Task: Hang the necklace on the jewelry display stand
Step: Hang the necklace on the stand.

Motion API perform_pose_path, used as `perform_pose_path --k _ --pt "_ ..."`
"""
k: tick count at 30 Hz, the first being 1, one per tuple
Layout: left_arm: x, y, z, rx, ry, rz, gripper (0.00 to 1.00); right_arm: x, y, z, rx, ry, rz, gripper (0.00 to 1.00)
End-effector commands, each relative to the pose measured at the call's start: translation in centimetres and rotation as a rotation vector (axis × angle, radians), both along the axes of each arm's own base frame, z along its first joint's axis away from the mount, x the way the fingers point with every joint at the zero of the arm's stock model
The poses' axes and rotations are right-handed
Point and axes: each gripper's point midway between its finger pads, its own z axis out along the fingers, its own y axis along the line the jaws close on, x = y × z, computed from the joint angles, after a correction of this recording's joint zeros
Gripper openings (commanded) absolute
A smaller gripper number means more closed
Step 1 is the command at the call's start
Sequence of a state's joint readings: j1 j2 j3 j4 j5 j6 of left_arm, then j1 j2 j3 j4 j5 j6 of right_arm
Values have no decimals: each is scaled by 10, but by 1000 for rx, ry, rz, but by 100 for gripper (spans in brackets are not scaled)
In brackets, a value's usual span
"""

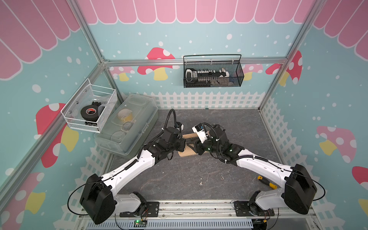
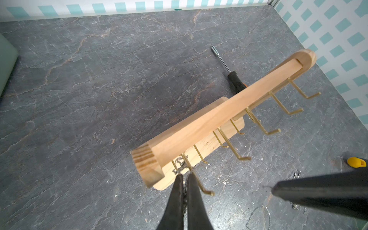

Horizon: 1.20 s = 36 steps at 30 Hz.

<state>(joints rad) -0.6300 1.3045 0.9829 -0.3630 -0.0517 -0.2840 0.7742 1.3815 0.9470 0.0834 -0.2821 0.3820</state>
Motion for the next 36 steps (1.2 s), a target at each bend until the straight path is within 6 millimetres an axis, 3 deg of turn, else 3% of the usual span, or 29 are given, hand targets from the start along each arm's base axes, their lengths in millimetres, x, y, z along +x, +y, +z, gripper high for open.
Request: perform_pose_path --k 1,12,23,36 --pt "7 -5 15 -27 -24 -8 0 -7 -7 -14 -26 -15 -1 39" --pt "6 -5 13 -24 -18 -12 0 0 -9 -48 5 -173 -143 32" --pt "6 -7 8 -19 -4 -20 0 12 -4 -54 161 -311 -294 32" --pt "5 -5 5 -11 5 -23 0 27 13 -53 197 -356 -327 35"
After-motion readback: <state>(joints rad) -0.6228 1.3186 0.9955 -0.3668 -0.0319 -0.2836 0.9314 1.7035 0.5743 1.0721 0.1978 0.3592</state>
